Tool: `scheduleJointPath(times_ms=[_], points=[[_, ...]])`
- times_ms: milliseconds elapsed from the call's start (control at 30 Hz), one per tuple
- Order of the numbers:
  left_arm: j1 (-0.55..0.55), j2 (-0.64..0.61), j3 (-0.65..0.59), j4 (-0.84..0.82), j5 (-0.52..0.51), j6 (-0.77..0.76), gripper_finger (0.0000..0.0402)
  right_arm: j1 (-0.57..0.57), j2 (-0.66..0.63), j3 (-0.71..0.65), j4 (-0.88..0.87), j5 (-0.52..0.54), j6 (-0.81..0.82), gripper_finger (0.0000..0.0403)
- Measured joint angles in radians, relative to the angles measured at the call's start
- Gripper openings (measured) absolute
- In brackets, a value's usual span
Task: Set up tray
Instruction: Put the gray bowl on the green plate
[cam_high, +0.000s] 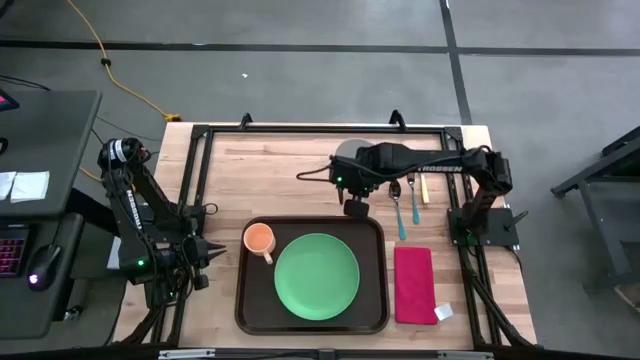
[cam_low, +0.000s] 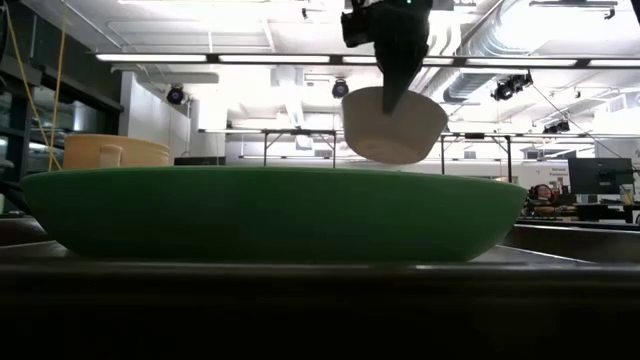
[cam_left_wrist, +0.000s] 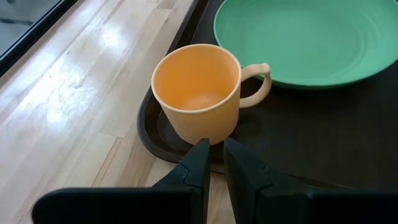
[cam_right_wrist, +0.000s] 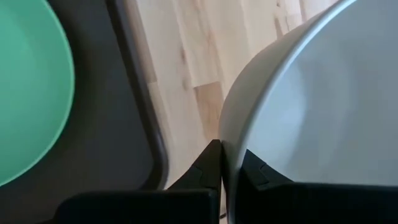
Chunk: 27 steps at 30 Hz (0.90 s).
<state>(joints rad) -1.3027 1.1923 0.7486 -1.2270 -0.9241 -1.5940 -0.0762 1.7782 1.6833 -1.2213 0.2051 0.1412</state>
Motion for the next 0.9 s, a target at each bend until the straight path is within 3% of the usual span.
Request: scheduleJointPath(times_ms=[900], points=[[0.0, 0.0, 0.0, 0.005, -0.011, 0.053, 0.0079, 0.09, 0.0, 0.0, 0.077, -0.012, 0.063, 0.0]])
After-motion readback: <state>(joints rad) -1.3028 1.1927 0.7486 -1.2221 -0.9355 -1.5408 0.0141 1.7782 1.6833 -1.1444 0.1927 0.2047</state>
